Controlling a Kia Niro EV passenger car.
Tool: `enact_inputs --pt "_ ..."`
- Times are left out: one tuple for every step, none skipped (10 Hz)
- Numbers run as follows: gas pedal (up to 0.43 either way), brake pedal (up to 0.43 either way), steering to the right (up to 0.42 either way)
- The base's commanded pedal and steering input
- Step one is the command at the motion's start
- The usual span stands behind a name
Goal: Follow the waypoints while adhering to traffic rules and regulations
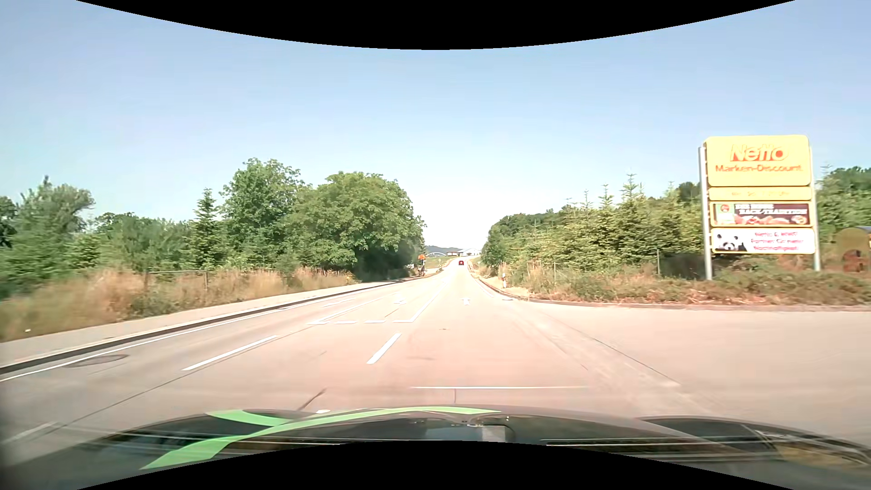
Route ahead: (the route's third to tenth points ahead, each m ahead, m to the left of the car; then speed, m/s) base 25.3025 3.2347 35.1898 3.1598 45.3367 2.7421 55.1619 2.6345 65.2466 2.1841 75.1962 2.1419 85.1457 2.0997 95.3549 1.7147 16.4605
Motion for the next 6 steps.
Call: enact_inputs --pt "0.209 0.000 -0.004" --pt "0.209 0.000 -0.004" --pt "0.209 0.000 -0.004" --pt "0.209 0.000 -0.003" --pt "0.209 0.000 -0.003" --pt "0.197 0.000 -0.003"
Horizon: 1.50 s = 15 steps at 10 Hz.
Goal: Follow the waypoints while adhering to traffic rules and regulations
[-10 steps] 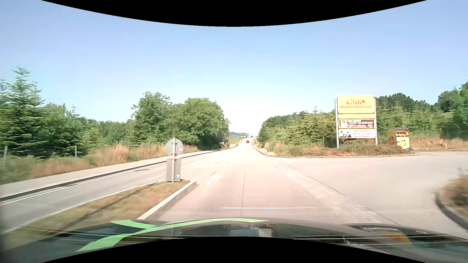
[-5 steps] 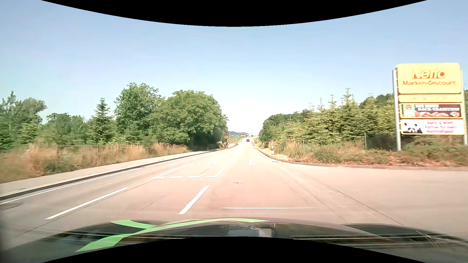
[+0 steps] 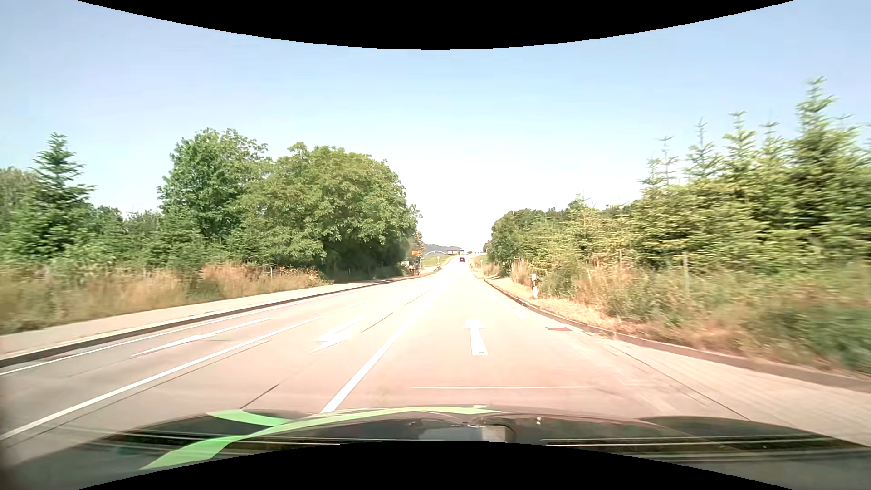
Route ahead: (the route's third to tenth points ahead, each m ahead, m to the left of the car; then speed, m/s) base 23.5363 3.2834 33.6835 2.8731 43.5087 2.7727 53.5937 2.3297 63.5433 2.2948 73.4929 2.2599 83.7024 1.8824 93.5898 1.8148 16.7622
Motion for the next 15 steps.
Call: enact_inputs --pt "0.197 0.000 -0.003" --pt "0.197 0.000 -0.003" --pt "0.197 0.000 -0.003" --pt "0.197 0.000 -0.003" --pt "0.220 0.000 -0.003" --pt "0.220 0.000 -0.002" --pt "0.228 0.000 -0.002" --pt "0.220 0.000 -0.002" --pt "0.220 0.000 -0.002" --pt "0.220 0.000 -0.002" --pt "0.228 0.000 -0.002" --pt "0.260 0.000 -0.002" --pt "0.268 0.000 -0.002" --pt "0.268 0.000 -0.001" --pt "0.268 0.000 -0.001"
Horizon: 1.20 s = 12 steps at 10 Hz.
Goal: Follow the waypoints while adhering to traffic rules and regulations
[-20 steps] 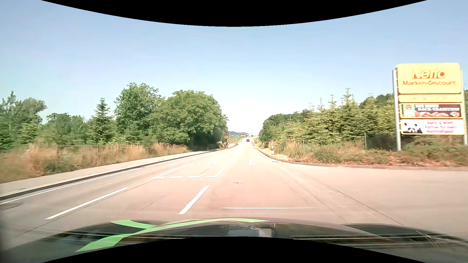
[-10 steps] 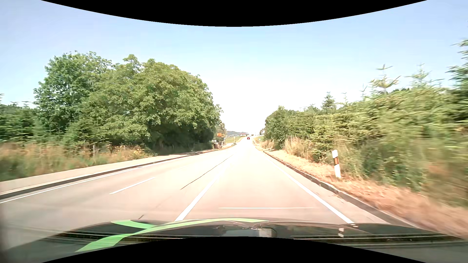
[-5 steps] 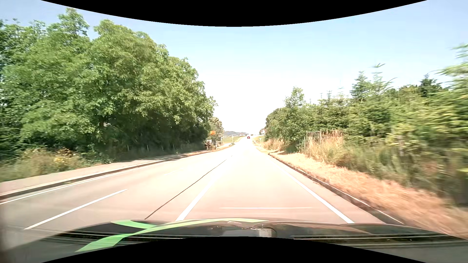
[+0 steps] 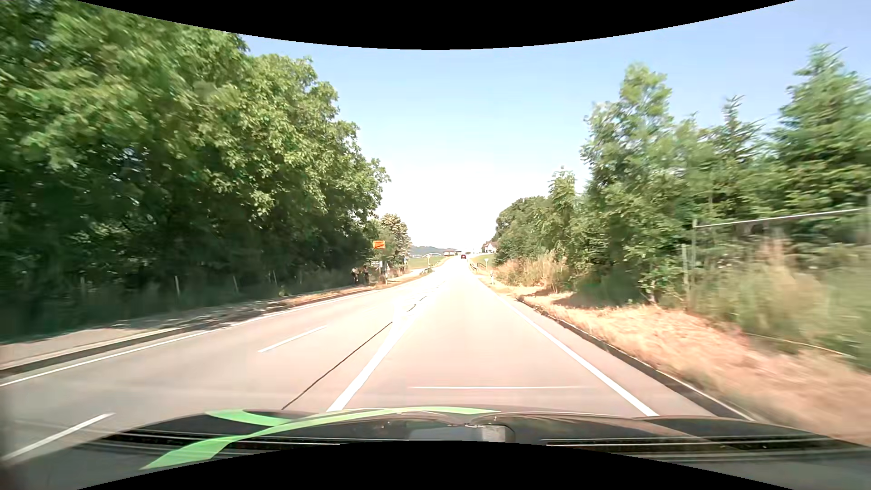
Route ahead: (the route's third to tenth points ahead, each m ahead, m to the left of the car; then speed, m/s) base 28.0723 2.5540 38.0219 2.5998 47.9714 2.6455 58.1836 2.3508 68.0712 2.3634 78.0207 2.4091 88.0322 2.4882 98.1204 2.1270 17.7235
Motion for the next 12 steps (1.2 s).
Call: enact_inputs --pt "0.260 0.000 -0.001" --pt "0.228 0.000 -0.001" --pt "0.220 0.000 -0.001" --pt "0.220 0.000 -0.001" --pt "0.220 0.000 -0.001" --pt "0.209 0.000 -0.002" --pt "0.209 0.000 -0.002" --pt "0.220 0.000 -0.002" --pt "0.228 0.000 -0.002" --pt "0.240 0.000 -0.002" --pt "0.248 0.000 -0.002" --pt "0.248 0.000 -0.002"
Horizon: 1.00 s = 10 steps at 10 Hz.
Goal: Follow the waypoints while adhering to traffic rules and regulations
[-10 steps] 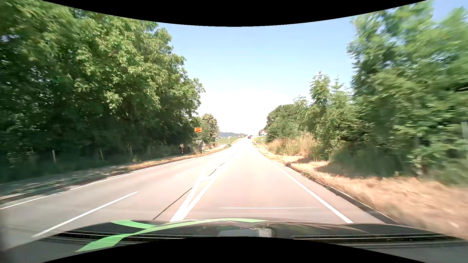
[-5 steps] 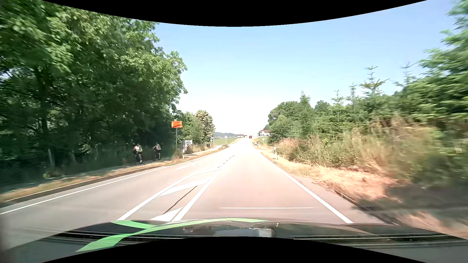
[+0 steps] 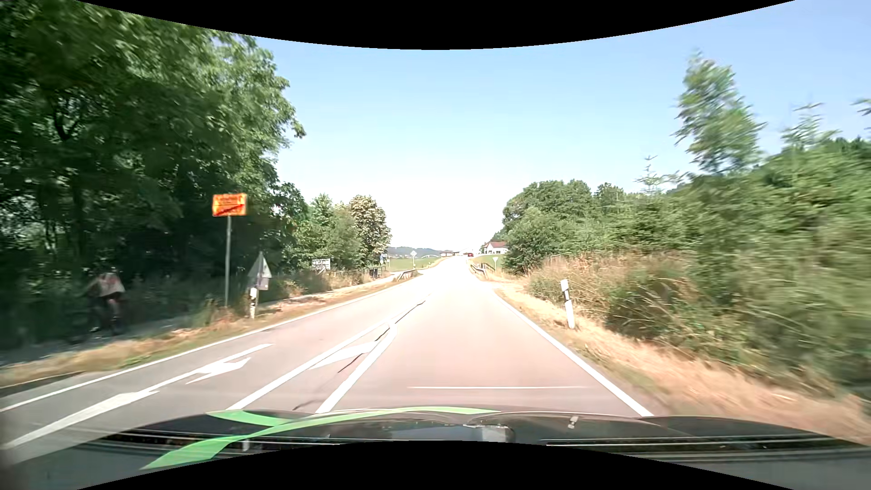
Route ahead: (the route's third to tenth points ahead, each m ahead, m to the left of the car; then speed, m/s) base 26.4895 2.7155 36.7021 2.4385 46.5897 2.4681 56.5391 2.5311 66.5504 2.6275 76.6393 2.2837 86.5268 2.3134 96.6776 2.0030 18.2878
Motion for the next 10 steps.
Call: enact_inputs --pt "0.248 0.000 -0.002" --pt "0.240 0.000 -0.002" --pt "0.228 0.000 -0.002" --pt "0.228 0.000 -0.002" --pt "0.228 0.000 -0.003" --pt "0.228 0.000 -0.003" --pt "0.228 0.000 -0.002" --pt "0.228 0.000 -0.003" --pt "0.220 0.000 -0.003" --pt "0.220 0.000 -0.003"
